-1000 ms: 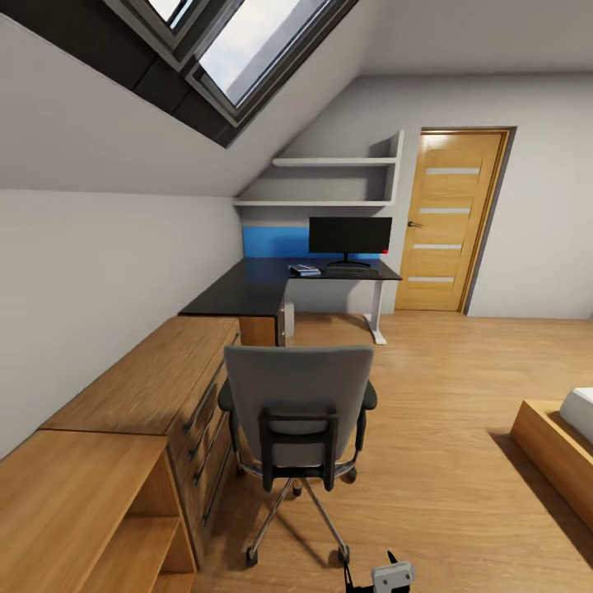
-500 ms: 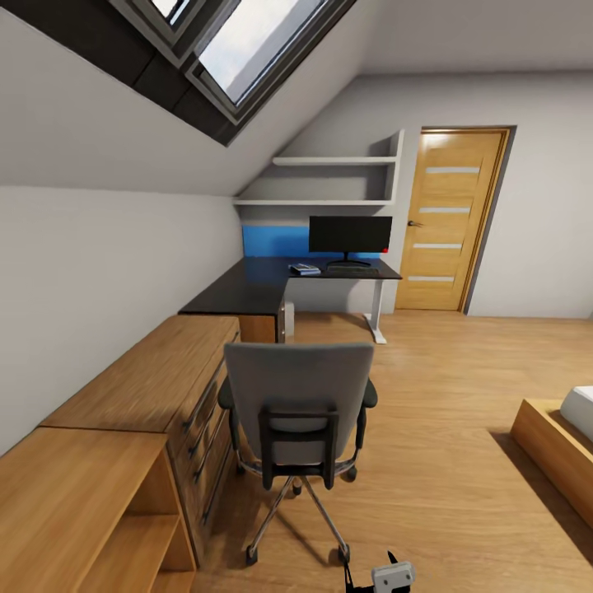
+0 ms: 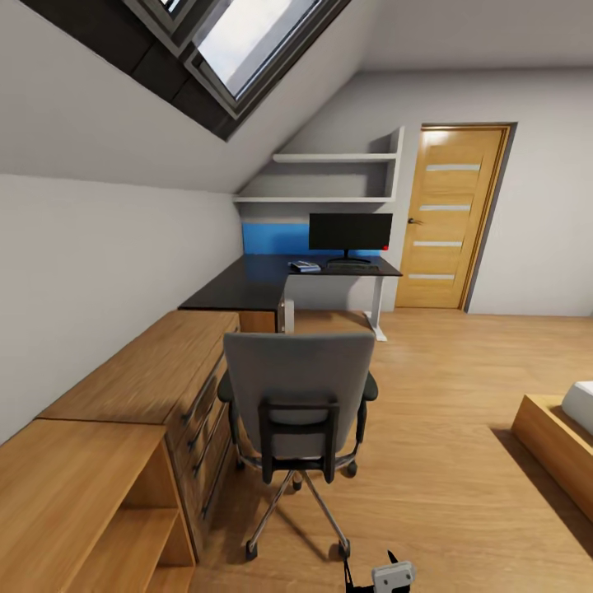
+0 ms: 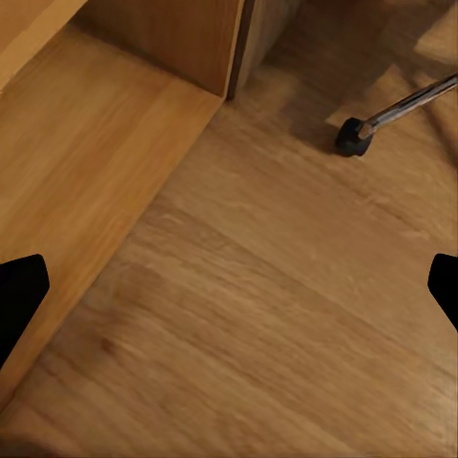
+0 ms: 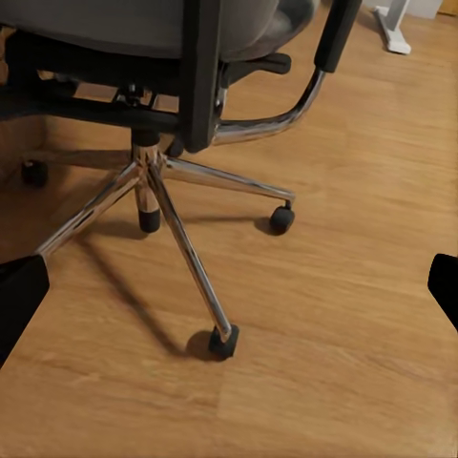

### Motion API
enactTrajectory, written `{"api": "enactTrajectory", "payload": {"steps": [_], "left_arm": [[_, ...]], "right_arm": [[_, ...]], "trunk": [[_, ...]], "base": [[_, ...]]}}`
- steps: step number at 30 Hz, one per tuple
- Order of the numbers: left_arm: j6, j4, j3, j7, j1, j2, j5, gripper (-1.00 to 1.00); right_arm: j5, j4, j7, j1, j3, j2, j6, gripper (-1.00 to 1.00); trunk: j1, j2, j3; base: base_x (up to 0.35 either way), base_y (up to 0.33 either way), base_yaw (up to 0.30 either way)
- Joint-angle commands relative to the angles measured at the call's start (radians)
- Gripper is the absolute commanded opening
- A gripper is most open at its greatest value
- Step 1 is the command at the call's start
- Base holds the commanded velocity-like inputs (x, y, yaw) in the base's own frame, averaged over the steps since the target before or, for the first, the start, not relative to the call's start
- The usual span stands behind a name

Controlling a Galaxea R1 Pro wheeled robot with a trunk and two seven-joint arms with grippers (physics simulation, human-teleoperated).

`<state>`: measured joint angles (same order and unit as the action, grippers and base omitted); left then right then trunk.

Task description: In the bedroom, organize the workspace by keeping the computer under the desk, ensuring the monitor is on the desk, placing the keyboard on the desk next to the monitor, placing the mouse on the desk next to the keyboard, moving the folder from the swivel chair onto the desk next to the mouse, stacking the notebook on top of the folder with the pen on top of the notebook, and positioning the swivel chair next to the desk.

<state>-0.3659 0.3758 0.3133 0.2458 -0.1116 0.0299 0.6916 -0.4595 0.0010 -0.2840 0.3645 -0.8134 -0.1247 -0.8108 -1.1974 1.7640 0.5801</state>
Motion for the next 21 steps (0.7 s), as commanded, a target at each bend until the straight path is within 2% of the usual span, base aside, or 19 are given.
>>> {"api": "enactTrajectory", "payload": {"steps": [1,2,4,5,7,9,12,13,17,18,20,21], "left_arm": [[-0.003,0.0,0.009,0.008,-0.001,0.004,0.005,1.0],[0.018,0.026,0.009,0.009,-0.005,0.032,0.003,1.0],[0.076,0.033,0.009,0.01,-0.03,0.032,0.003,1.0],[0.223,0.037,0.009,0.011,-0.121,0.037,0.003,1.0],[0.27,0.038,0.009,0.012,-0.169,0.039,0.003,1.0],[0.323,0.038,0.009,0.012,-0.253,0.049,0.003,1.0],[0.401,0.038,0.009,0.012,-0.371,0.061,0.003,1.0],[0.43,0.037,0.009,0.012,-0.407,0.062,0.003,1.0],[0.479,0.036,0.009,0.012,-0.483,0.064,0.004,1.0],[0.491,0.035,0.009,0.011,-0.508,0.065,0.004,1.0],[0.498,0.032,0.009,0.009,-0.521,0.067,0.003,1.0],[0.501,0.031,0.01,0.008,-0.527,0.073,-0.01,1.0]], "right_arm": [[-0.004,0.0,-0.006,0.001,-0.009,0.0,-0.001,1.0],[-0.004,-0.002,-0.006,0.001,-0.005,0.009,-0.001,1.0],[-0.005,-0.016,-0.007,0.003,-0.004,0.012,0.002,1.0],[-0.013,-0.065,-0.012,0.015,-0.001,0.015,0.012,1.0],[-0.016,-0.081,-0.016,0.036,0.001,0.015,0.019,1.0],[-0.032,-0.099,-0.026,0.102,0.025,0.014,0.051,1.0],[-0.131,-0.115,-0.028,0.195,0.115,0.015,0.153,1.0],[-0.162,-0.122,-0.028,0.229,0.133,0.016,0.192,1.0],[-0.204,-0.129,-0.027,0.305,0.157,0.027,0.315,1.0],[-0.216,-0.133,-0.026,0.335,0.163,0.044,0.382,1.0],[-0.222,-0.135,-0.023,0.351,0.167,0.056,0.424,1.0],[-0.225,-0.137,-0.021,0.359,0.169,0.064,0.446,1.0]], "trunk": [[-0.004,0.008,0.004],[-0.008,0.015,0.007],[-0.015,0.029,0.014],[-0.019,0.036,0.017],[-0.027,0.05,0.023],[-0.035,0.064,0.029],[-0.046,0.085,0.039],[-0.05,0.092,0.042],[-0.065,0.12,0.054],[-0.069,0.127,0.058],[-0.077,0.141,0.064],[-0.081,0.148,0.067]], "base": [[0.0,0.0,0.0],[0.0,0.0,0.0],[0.0,0.0,0.0],[0.0,0.0,0.0],[0.0,0.0,0.0],[0.0,0.0,0.0],[0.0,0.0,0.0],[0.0,0.0,0.0],[0.0,0.0,0.0],[0.0,0.0,0.0],[0.0,0.0,0.0],[0.0,0.0,0.0]]}}
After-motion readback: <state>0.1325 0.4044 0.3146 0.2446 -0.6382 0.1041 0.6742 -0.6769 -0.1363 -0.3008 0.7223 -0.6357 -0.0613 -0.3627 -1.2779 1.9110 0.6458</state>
